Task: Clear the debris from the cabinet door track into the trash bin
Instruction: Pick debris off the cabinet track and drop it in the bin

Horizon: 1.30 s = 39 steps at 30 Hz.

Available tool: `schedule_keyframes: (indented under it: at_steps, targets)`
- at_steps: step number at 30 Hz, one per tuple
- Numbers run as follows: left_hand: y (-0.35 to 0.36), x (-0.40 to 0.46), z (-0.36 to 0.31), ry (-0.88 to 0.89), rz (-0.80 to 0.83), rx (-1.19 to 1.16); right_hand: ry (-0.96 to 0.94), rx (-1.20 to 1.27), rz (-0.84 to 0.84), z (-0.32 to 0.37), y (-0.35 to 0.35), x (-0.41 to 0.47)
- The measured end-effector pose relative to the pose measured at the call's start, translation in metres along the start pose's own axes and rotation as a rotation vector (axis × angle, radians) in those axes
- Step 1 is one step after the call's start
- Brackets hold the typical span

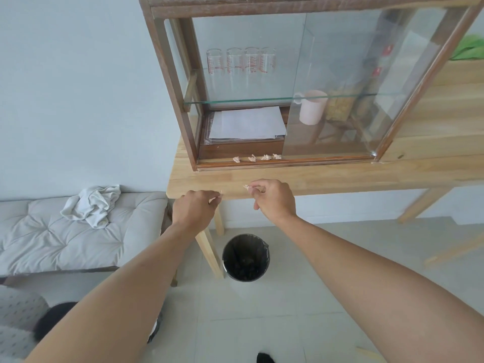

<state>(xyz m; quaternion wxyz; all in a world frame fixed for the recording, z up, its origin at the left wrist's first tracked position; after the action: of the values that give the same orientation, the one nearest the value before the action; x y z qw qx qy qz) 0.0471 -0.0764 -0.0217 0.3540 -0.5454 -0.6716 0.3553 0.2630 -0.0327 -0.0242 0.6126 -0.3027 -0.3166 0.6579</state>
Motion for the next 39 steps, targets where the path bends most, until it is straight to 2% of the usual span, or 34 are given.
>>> schedule_keyframes:
  at_steps: [6,16,27,33,39]
  targets:
    - [0.034,-0.009,-0.006,0.085,0.064,-0.013,0.048,-0.087,0.034,-0.048,0.005,-0.016]
    - [0.139,0.003,0.025,-0.075,0.275,0.038,0.128,-0.183,0.182,-0.127,0.079,-0.008]
    - [0.246,0.045,0.073,-0.208,0.319,0.082,0.159,-0.245,0.389,-0.183,0.169,0.033]
    - [0.26,0.044,0.08,-0.247,0.317,0.085,0.177,-0.26,0.413,-0.197,0.18,0.039]
    - [0.239,0.03,0.075,-0.224,0.292,0.037,0.174,-0.243,0.359,-0.194,0.156,0.033]
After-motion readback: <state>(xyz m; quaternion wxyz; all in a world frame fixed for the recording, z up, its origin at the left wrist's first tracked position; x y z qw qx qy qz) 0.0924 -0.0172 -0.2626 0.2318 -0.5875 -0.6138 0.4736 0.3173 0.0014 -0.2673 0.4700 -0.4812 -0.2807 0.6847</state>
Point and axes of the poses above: each hand's wrist, its own x-axis towards the middle knuckle, its own y-axis out of the palm, z = x × y, the point moved 2 cm from there along x, towards the middle knuckle, and after that the axes turned 13 degrees about -x, right-handed, at the moved point
